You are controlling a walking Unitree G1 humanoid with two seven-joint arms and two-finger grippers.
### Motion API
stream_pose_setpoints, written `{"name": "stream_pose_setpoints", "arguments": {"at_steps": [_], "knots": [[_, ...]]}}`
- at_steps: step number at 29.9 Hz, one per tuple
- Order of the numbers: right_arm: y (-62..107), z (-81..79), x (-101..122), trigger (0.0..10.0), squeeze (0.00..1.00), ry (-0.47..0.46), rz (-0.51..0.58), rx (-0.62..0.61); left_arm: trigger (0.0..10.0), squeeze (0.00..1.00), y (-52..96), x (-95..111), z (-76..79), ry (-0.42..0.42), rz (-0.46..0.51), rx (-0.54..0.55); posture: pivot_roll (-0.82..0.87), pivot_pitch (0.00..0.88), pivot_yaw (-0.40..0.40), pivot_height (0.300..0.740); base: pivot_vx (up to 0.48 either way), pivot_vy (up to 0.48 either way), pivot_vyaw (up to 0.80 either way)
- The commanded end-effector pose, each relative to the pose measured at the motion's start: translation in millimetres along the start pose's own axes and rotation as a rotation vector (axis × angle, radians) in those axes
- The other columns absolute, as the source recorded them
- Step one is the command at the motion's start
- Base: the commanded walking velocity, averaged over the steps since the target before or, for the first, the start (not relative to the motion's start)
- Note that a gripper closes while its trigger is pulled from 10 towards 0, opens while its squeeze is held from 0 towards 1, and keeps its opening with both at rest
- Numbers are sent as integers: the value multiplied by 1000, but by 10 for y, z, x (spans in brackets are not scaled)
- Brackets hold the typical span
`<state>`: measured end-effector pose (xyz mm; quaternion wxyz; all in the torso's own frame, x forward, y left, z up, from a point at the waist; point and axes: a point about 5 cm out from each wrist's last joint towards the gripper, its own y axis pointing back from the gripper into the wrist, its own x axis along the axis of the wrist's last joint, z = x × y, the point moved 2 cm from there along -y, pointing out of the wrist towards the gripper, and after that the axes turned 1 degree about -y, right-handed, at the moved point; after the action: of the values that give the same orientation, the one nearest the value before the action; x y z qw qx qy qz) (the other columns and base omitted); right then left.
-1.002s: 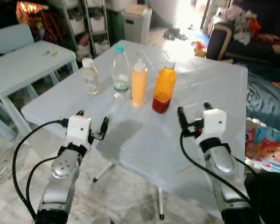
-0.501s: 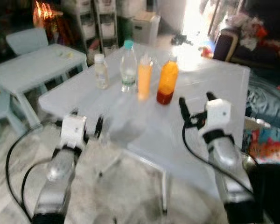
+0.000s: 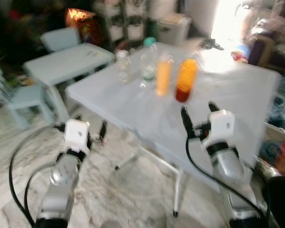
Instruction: Restocking fridge
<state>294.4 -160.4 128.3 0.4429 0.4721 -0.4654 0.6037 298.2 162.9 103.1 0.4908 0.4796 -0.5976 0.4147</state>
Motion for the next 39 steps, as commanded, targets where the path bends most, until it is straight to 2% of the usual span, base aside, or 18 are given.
{"name": "stream_pose_setpoints", "arguments": {"at_steps": [1, 9, 15, 25, 28, 30, 39], "knots": [[-76, -55, 121, 10000, 0, 3, 47, 19, 10000, 0, -17, 39, -44, -12, 10, 2, 7, 0, 7, 740, 405, 255, 0], [-71, -47, 121, 10000, 0, 10, 45, 14, 10000, 0, -14, 39, -12, -8, 15, -4, 9, 0, 4, 740, 401, 228, 0], [-84, -68, 106, 10000, 0, 9, 37, 9, 10000, 0, 4, 29, 28, 5, 14, -25, 11, 0, 2, 740, 0, 0, 0], [-111, -57, 135, 10000, 0, 12, 48, 9, 10000, 0, 8, 23, -9, -3, 9, -20, 13, 0, 3, 740, 0, 0, 0], [-131, -29, 157, 10000, 0, 31, 56, -8, 10000, 0, 6, 26, -2, -2, 11, -23, 13, 0, 3, 740, 0, 0, 0], [-169, 35, 205, 10000, 0, 65, 72, -40, 10000, 0, 2, 27, 13, 0, 12, -27, 13, 0, 4, 740, 0, 0, 0], [-325, 250, 384, 10000, 0, 112, 128, -116, 10000, 0, 3, 37, 6, -2, 16, -30, 20, 0, 9, 740, 0, 0, 0]]}}
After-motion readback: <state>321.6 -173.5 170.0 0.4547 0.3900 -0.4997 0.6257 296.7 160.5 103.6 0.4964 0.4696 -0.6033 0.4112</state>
